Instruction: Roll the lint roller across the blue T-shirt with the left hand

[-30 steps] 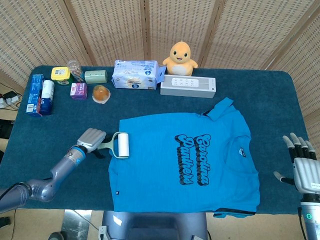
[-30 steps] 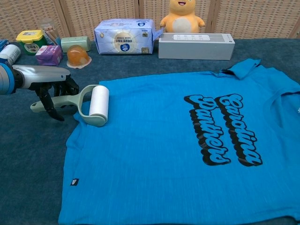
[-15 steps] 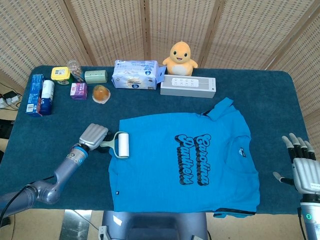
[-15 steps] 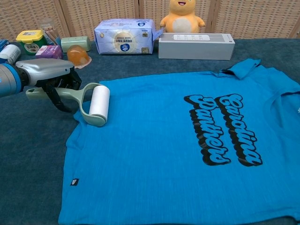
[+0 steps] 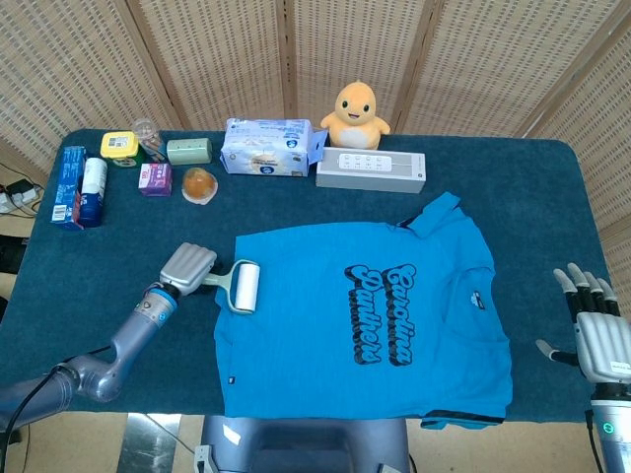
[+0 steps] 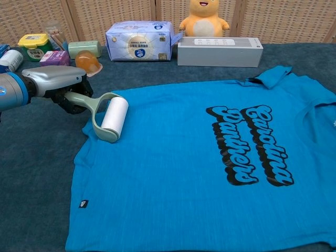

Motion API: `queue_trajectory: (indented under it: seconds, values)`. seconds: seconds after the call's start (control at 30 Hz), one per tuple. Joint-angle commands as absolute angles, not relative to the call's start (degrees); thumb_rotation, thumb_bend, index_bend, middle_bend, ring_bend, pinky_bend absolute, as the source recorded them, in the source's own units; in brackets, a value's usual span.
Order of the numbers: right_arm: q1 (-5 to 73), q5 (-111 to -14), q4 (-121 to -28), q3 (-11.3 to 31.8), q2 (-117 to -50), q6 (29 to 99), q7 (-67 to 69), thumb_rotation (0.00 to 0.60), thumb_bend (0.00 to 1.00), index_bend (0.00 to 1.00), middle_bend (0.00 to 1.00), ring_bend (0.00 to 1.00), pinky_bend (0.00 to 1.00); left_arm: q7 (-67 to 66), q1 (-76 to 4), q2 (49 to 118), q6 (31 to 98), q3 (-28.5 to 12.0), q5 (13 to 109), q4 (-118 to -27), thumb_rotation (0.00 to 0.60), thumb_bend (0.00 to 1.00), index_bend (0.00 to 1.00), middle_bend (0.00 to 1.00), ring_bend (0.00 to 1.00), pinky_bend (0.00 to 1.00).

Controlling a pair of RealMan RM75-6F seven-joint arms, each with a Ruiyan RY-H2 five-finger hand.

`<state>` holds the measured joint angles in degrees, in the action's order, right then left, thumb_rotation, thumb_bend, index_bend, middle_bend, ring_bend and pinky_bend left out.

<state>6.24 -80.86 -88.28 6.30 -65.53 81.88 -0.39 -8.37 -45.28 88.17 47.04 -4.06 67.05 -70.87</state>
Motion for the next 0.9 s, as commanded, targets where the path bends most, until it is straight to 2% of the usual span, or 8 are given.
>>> queue_trajectory:
  seconds: [0.03, 0.23, 0.33, 0.73, 0.9]
  values:
    - [6.19, -80.92, -88.34, 6.31, -65.46, 82.00, -0.26, 0.600, 0.00, 0.06, 0.00, 0.00, 0.00, -9.12, -45.21, 88.53, 47.27, -4.18, 67.10, -70.42, 0.600, 0.56, 0.79, 0.79, 0.70, 0.72]
    - [6.05, -81.10, -88.72, 6.24, -65.11, 82.17, 0.26, 0.600, 0.00, 0.06, 0.00, 0.00, 0.00, -12.88, -44.84, 89.56, 49.01, -3.08, 68.94, -68.44, 0.600, 0.51, 0.80, 0.79, 0.70, 0.72]
    - [5.94, -81.19, -88.87, 6.22, -64.88, 82.33, 0.50, 0.600, 0.00, 0.06, 0.00, 0.00, 0.00, -15.30, -44.24, 90.77, 50.01, -2.40, 69.37, -66.39, 0.600, 0.50, 0.83, 0.79, 0.70, 0.72]
    - [5.88, -81.35, -88.85, 6.16, -64.77, 82.41, 0.79, 0.600, 0.00, 0.06, 0.00, 0.00, 0.00, -11.21, -43.25, 91.68, 48.27, -2.95, 70.41, -65.06, 0.600, 0.61, 0.92, 0.84, 0.76, 0.80]
    - [5.86, -81.42, -88.87, 6.14, -64.68, 82.43, 0.95, 0.600, 0.00, 0.06, 0.00, 0.00, 0.00, -10.95, -43.05, 91.88, 48.03, -3.32, 70.30, -64.93, 0.600, 0.66, 0.94, 0.87, 0.81, 0.90]
